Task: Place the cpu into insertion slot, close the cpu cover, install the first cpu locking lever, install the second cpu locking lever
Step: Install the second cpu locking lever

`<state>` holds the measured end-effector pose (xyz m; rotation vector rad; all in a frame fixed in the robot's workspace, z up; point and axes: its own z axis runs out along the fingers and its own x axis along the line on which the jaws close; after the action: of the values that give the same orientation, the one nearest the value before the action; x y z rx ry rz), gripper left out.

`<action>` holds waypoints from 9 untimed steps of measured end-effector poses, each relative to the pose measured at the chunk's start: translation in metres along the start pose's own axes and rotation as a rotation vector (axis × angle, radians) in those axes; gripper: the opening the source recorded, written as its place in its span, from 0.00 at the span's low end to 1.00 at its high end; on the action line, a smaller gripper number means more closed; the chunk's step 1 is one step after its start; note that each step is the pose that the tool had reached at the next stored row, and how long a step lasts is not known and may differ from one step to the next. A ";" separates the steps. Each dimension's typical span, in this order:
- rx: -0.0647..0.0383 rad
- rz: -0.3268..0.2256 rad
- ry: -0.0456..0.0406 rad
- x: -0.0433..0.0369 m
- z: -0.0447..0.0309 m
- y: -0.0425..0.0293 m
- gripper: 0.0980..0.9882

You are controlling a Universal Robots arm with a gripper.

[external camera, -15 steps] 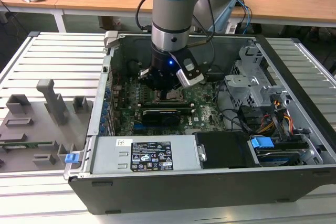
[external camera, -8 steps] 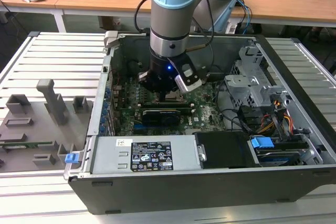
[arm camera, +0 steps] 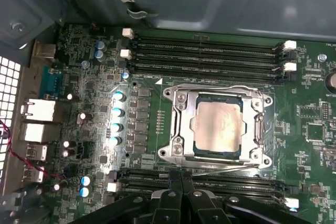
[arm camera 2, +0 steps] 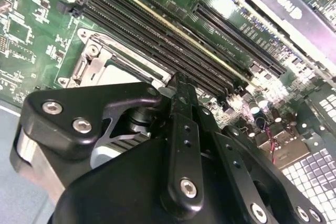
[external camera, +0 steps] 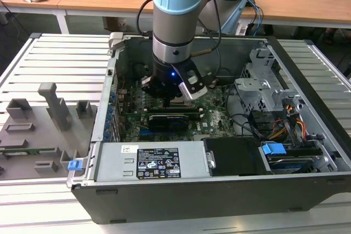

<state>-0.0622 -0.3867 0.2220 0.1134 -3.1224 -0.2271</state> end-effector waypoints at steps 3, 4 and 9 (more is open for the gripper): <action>-0.006 0.000 -0.0003 0.0015 0.0035 -0.0005 0.01; -0.009 0.000 -0.0006 0.0024 0.0045 -0.0007 0.01; -0.024 0.000 -0.0019 0.0048 0.0127 -0.0018 0.01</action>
<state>-0.0670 -0.3870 0.2093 0.1134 -3.1205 -0.2648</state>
